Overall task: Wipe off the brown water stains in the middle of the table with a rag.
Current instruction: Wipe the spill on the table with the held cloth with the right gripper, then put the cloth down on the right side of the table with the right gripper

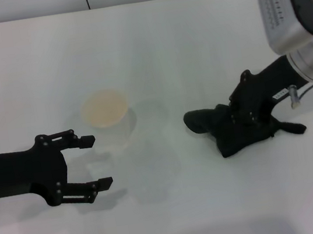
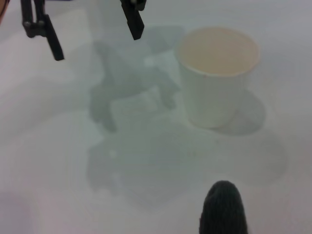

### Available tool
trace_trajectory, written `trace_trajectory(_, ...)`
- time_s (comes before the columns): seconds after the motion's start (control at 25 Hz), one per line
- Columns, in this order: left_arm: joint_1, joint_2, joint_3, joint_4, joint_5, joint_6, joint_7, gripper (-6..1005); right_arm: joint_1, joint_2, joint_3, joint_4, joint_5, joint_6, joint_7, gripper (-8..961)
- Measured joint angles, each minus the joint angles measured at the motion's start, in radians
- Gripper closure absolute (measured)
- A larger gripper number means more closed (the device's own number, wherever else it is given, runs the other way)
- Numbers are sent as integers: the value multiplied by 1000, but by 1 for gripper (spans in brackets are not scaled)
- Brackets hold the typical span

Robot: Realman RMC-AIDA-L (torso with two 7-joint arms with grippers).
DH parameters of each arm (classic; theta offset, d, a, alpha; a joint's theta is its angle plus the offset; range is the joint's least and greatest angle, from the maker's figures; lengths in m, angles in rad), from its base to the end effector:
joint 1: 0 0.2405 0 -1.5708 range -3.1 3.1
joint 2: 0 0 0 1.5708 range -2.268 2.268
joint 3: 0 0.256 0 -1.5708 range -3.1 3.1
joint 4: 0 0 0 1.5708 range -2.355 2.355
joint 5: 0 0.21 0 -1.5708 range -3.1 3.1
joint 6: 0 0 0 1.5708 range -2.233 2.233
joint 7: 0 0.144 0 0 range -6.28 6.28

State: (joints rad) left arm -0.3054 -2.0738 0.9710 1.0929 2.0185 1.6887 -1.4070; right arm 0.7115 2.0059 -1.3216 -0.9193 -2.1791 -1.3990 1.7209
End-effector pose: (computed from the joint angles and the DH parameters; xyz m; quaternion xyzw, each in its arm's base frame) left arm -0.2649 0.2835 0.0253 -0.9835 -0.1003 -0.1215 0.0885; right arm 0.1869 0.3749 -0.0261 -0.9957 0.0555 -0.0535 0.0517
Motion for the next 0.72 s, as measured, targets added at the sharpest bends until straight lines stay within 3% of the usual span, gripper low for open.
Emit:
trace_trajectory(0.28, -7, 0, -1, -25, -2, -18, 4, 109, -36, 5, 50, 10, 31, -16, -41, 843)
trace_trajectory(0.4, -4, 1, -13, -27, -10, -16, 9, 109, -50, 1, 84, 13, 56, -42, -75, 743)
trace_trajectory(0.72, -2, 12, -90, -88, -26, 15, 57, 109, -89, -2, 328, 56, 64, -142, -224, 410)
